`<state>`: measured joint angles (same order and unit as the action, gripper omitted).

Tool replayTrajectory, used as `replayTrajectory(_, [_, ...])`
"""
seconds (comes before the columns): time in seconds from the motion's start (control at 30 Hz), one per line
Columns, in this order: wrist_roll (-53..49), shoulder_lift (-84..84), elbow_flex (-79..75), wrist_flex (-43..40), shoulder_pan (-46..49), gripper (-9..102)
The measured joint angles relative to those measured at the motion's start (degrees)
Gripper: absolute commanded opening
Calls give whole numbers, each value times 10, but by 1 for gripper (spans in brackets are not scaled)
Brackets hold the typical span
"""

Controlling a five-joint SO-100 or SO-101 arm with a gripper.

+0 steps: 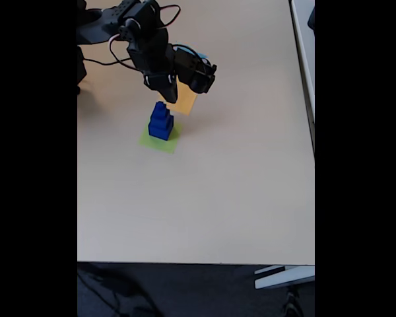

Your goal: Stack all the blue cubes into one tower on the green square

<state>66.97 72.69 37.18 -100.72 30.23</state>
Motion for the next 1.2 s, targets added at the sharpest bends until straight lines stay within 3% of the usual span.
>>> replayTrajectory(0.53, [78,213,262,0,-27,0])
replayTrajectory(1.2, [66,255,297,-5,-4,0])
